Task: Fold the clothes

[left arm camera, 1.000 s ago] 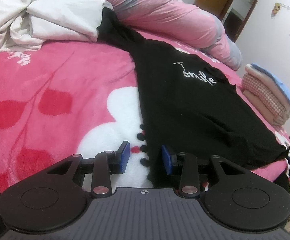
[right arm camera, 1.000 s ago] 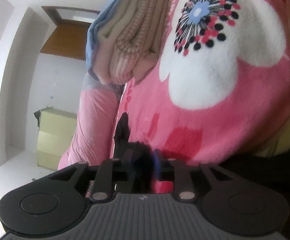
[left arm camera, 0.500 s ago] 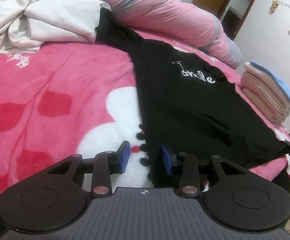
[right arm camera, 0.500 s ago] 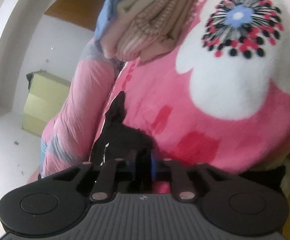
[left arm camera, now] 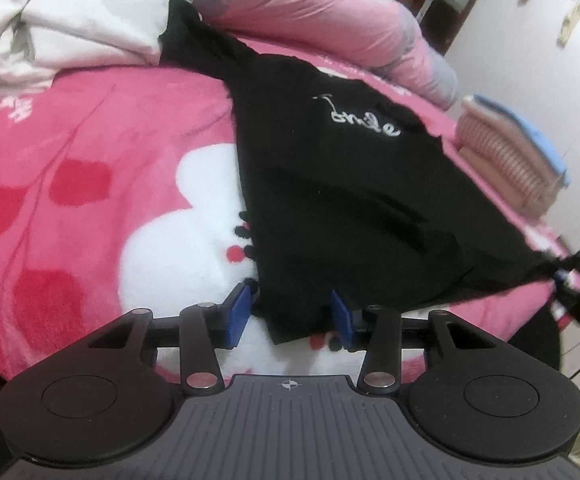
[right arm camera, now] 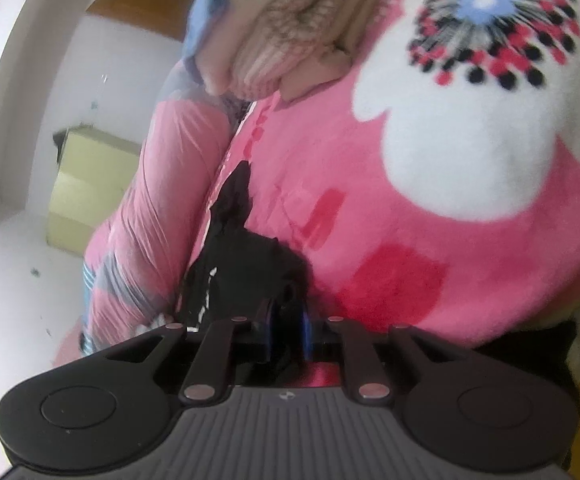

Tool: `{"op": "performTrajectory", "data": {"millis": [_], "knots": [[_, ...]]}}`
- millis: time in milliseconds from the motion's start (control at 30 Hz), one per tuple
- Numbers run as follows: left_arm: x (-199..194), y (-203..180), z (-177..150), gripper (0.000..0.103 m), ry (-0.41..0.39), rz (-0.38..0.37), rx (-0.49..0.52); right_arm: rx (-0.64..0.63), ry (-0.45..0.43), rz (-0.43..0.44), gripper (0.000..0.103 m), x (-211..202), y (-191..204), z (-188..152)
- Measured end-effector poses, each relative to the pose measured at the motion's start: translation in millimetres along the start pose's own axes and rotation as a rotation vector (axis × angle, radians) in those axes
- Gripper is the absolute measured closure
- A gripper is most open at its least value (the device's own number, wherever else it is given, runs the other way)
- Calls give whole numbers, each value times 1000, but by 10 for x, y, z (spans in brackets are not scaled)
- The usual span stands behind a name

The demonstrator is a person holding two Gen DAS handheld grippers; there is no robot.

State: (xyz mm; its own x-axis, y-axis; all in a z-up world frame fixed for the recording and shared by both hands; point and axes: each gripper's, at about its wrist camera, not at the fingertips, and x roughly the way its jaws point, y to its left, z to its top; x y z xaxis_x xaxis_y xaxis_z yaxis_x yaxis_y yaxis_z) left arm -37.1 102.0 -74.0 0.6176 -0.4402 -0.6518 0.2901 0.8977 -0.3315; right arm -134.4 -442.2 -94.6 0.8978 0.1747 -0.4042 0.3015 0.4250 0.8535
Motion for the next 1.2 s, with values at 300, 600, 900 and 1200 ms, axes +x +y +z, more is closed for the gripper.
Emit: {"op": "performTrajectory", "data": {"millis": [300,600,900,1200], "knots": [[-181,271,107,101,41,-239,-257,-70,-42,58,98,-182,282,49],[386,919,1315,102,32,-553,-737,26,74,128,98,860,937,887],[-957,516,2263,102,-479,-592,-427,-337,-240,493,99,81,2660,1336],[-319,712,504,102,-113,-330,-529,-123,-42,145,99,82,917,394]]}}
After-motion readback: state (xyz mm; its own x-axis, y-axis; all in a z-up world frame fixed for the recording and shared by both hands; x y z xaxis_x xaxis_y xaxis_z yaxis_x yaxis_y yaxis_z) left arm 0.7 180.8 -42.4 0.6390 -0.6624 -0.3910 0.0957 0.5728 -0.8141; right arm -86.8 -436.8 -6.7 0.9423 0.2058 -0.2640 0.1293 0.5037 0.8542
